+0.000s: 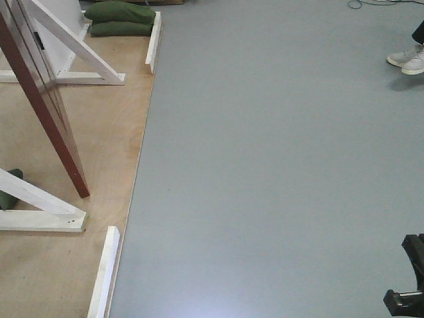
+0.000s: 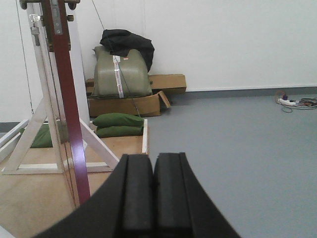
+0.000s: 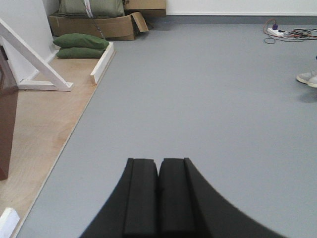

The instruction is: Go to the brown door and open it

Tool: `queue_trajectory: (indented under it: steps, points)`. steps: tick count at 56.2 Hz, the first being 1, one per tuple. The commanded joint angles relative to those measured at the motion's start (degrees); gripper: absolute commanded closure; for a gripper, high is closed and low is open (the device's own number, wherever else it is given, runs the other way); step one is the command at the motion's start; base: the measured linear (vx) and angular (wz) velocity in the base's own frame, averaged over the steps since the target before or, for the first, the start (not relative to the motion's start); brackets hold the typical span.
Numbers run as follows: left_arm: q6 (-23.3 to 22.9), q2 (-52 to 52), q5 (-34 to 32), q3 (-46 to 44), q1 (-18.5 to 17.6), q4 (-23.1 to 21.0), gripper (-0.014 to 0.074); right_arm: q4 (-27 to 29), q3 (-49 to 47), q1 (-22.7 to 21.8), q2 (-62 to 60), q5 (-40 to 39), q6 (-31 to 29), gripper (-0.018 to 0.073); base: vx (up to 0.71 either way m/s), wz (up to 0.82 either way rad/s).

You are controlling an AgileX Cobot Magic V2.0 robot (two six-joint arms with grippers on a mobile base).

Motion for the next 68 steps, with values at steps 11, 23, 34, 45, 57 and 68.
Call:
queue_trajectory:
  steps: [11,23,34,45,57,68]
  points:
    - [-0.3,-0.8,-4.3,-1.0,-0.1,-0.7,0.0600,-0.2,0.2,0.1,-0.3,-4.4,-0.5,0.0559,0.25,0.15]
    - [-0.3,-0.8,-4.3,-1.0,-0.1,-0.7,0.0600,-0.2,0.2,0.1,-0.3,-4.4,-0.5,0.0559,0.28,0.16]
    - [-0.3,-0.8,-4.3,-1.0,-0.1,-0.7,0.0600,-0.2,0.2,0.1,-0.3,-4.4,-0.5,0.0559,0.30,0.09]
    - [-0.3,-0.8,-4.3,-1.0,-0.1,-0.7,0.0600,-0.2,0.2,0.1,-0.3,-4.4,-0.5,0.0559,0.34,-0.02]
    - [-0.3,-0.8,-4.3,-1.0,-0.1,-0.7,0.0600,-0.2,0.2,0.1,-0.3,-4.4,-0.5,0.0559,0.36,-0.05]
    - [-0.3,-0.8,-4.3,-1.0,-0.1,-0.7,0.0600,-0.2,0.2,0.1,-0.3,-4.4,-0.5,0.0559,0.37,-0.03]
